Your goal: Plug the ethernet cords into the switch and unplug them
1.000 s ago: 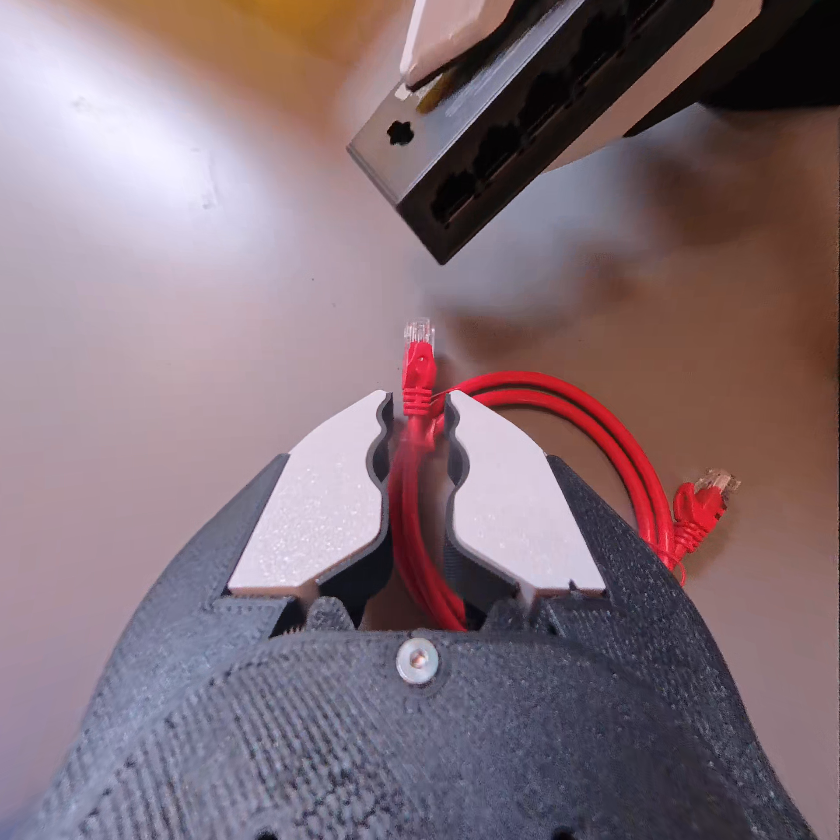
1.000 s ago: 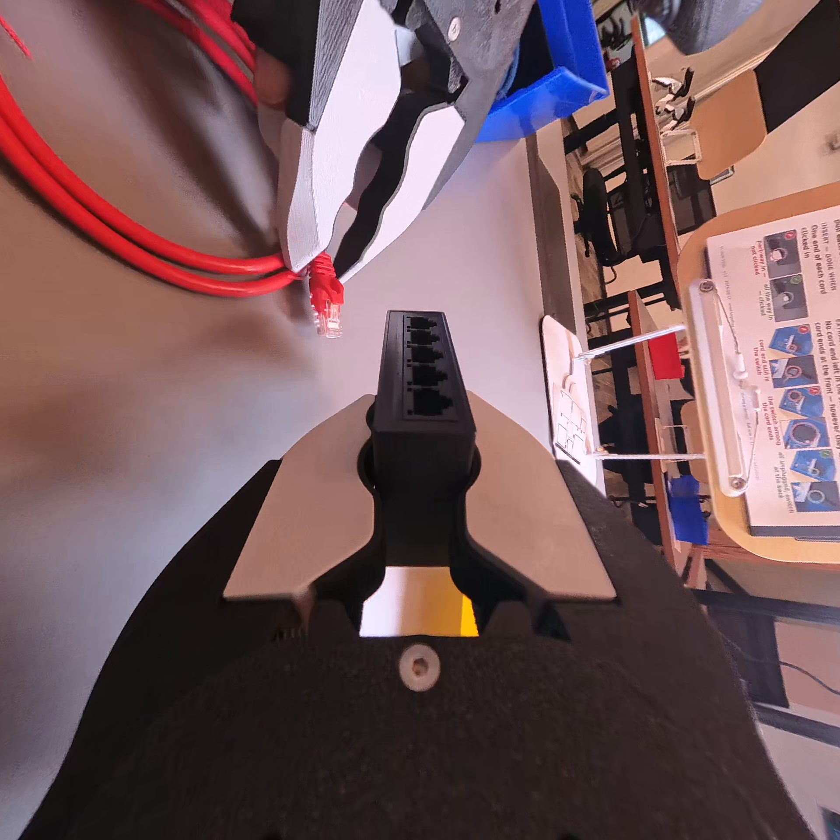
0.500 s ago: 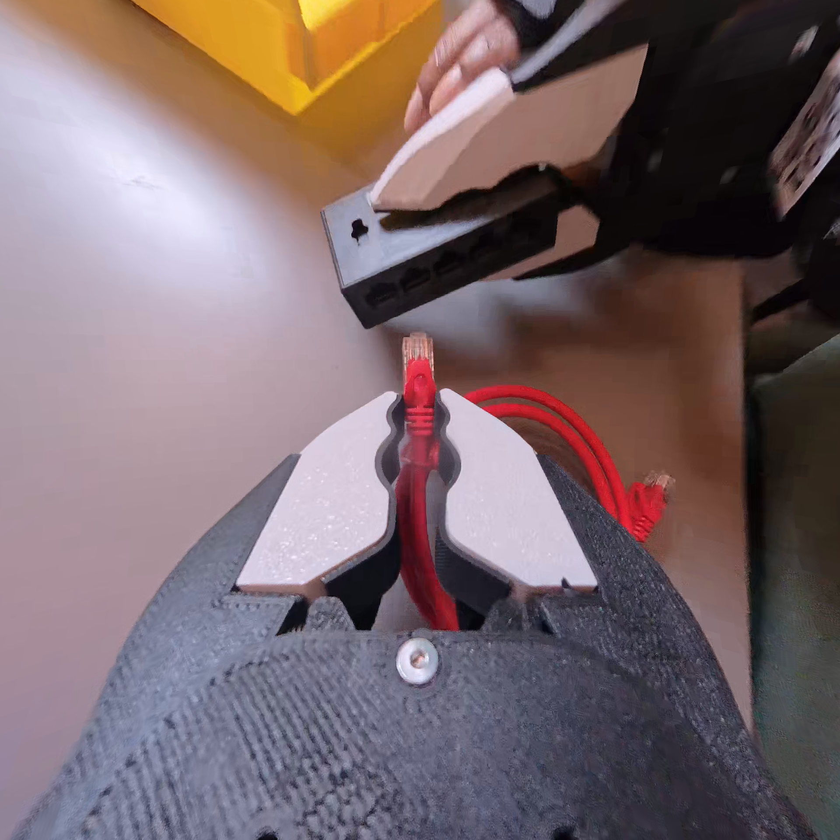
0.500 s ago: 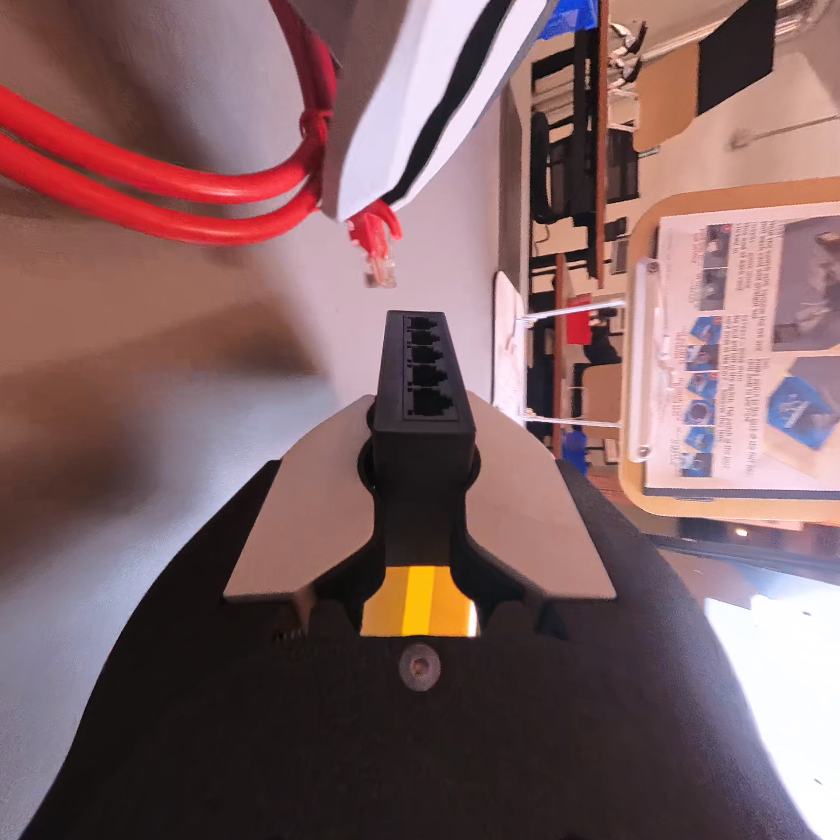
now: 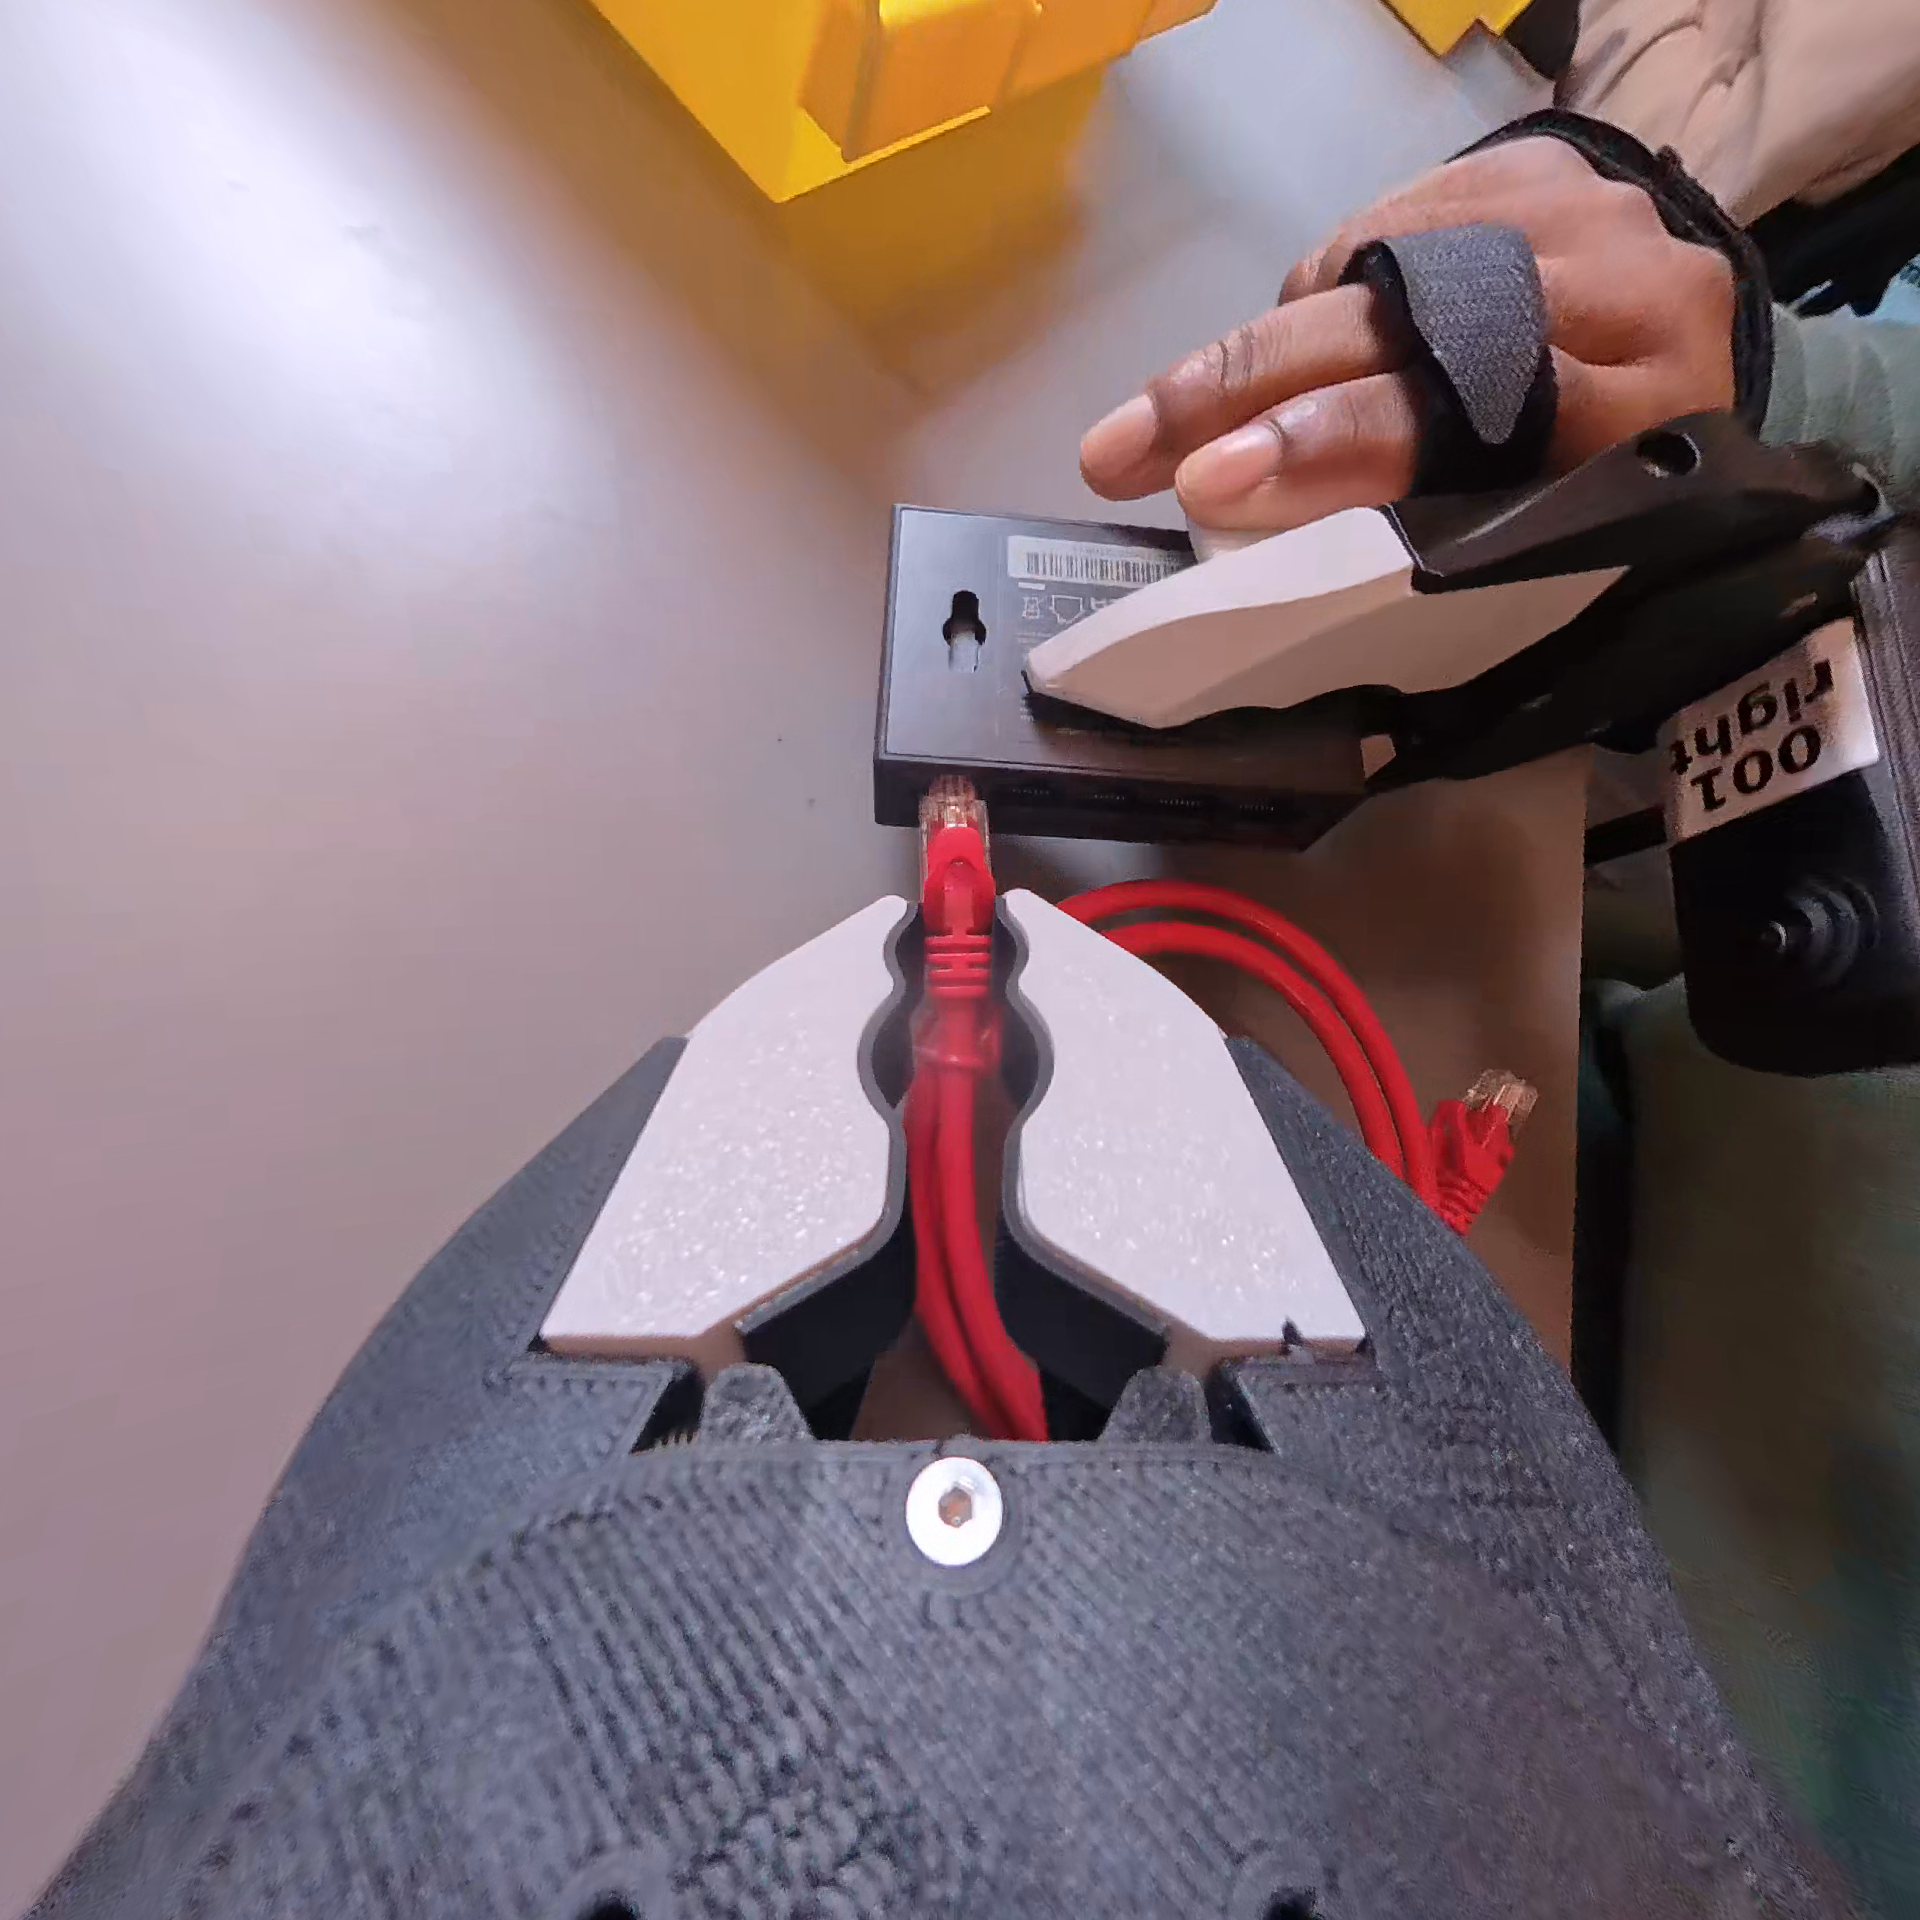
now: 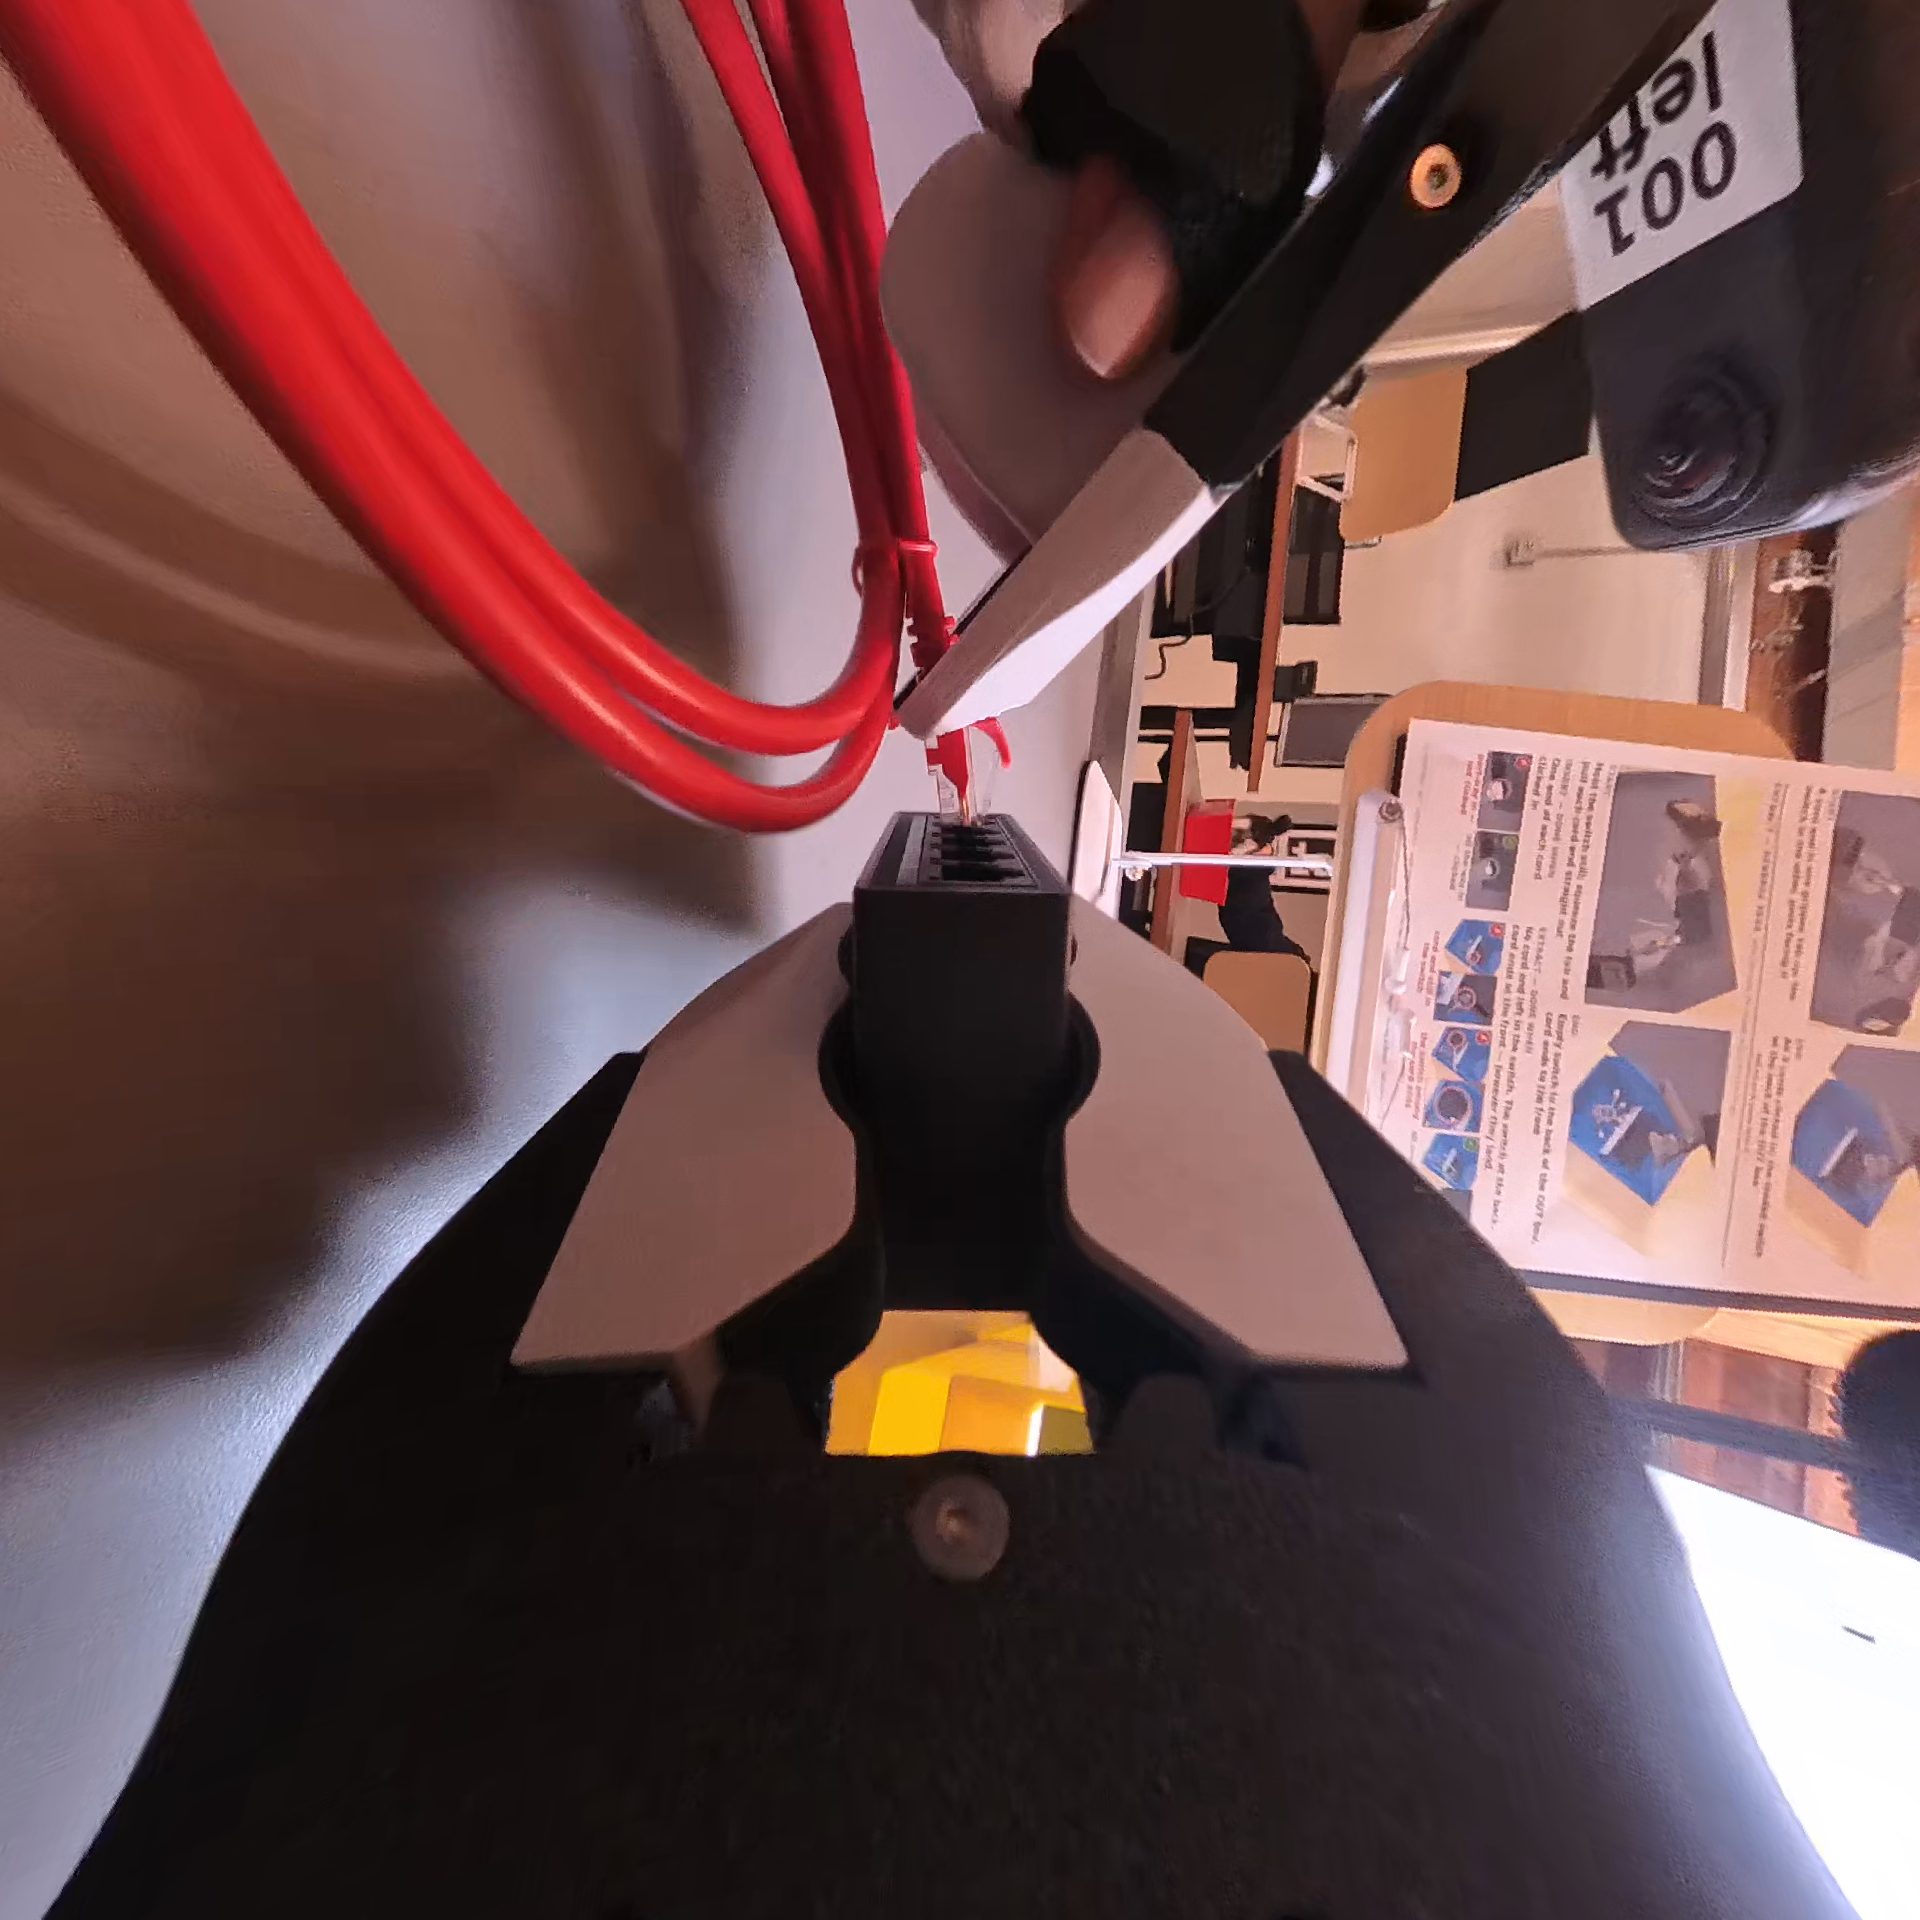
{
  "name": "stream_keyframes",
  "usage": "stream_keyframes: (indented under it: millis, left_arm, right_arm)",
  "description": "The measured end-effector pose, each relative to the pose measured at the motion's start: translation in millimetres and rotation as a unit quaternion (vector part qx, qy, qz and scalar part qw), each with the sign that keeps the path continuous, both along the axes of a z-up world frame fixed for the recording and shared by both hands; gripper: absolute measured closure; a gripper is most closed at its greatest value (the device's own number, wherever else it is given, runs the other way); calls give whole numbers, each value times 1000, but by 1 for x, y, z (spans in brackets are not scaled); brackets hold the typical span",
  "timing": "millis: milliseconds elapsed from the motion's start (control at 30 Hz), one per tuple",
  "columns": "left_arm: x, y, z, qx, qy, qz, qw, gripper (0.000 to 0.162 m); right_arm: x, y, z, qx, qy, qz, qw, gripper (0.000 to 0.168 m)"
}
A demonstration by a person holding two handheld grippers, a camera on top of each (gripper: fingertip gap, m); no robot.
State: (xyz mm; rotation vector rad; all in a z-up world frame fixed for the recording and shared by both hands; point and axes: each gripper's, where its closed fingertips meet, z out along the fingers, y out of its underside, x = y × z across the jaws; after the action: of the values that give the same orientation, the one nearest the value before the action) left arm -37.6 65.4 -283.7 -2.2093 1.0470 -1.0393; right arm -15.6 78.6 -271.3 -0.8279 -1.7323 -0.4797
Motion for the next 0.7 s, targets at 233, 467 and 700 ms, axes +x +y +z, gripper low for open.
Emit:
stream_keyframes:
  millis: [233, 467, 700]
  left_arm:
    - [3, -9, -2, -24, -18, -24, 999, 150]
    - [10, -19, -7, -48, -30, -45, 997, 150]
    - [14, -24, -11, -53, -20, -48, 997, 151]
  right_arm:
    - [1, -10, -3, -27, -3, 51, 998, 139]
    - [3, -23, -7, -47, -11, 90, 995, 140]
    - [4, -30, -11, -81, -14, 102, 991, 139]
